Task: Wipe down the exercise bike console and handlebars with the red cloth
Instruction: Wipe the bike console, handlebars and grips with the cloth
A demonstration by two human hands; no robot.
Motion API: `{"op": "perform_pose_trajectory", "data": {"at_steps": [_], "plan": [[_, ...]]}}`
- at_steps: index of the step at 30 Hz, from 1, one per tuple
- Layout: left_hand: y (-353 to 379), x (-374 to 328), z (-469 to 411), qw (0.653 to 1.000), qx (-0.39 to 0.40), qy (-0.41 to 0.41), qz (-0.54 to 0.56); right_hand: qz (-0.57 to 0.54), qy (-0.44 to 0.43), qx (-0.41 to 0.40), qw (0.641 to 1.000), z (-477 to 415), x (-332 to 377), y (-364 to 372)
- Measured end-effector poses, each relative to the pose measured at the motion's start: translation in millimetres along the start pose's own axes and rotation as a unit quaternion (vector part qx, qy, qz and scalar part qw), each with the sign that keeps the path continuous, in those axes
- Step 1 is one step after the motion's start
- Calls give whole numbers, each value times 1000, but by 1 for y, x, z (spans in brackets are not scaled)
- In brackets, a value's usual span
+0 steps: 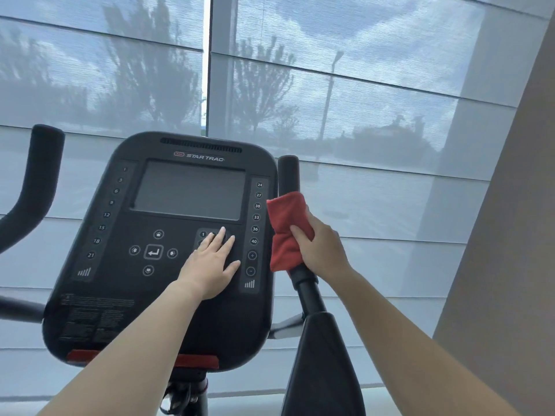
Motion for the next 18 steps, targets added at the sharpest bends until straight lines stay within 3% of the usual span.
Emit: {"op": "perform_pose_trajectory", "data": {"at_steps": [4, 8, 9, 13, 18], "plan": [[0, -1, 2, 1000, 5, 5, 2, 24, -4, 56, 998, 14, 1, -15], [1, 2, 2, 1000, 15, 8, 8, -3, -21, -51, 998, 7, 14, -30], [1, 2, 2, 1000, 18, 9, 10, -2, -16, -40, 999, 5, 18, -26], [1, 3, 3, 1000, 21, 10, 12, 84, -14, 132, 988, 18, 24, 4], [2, 1, 2, 1000, 22, 7, 8, 134, -28, 183, 973, 36, 26, 5]]}}
Point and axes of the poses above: each hand's wrist, its own z-axis away from the middle knuckle, its own y-axis out of the palm, x = y × z, the point moved 3 cm from there along -z, towards the middle knuckle, and after that the axes turned 10 degrees about -y, right-handed, at the moved point
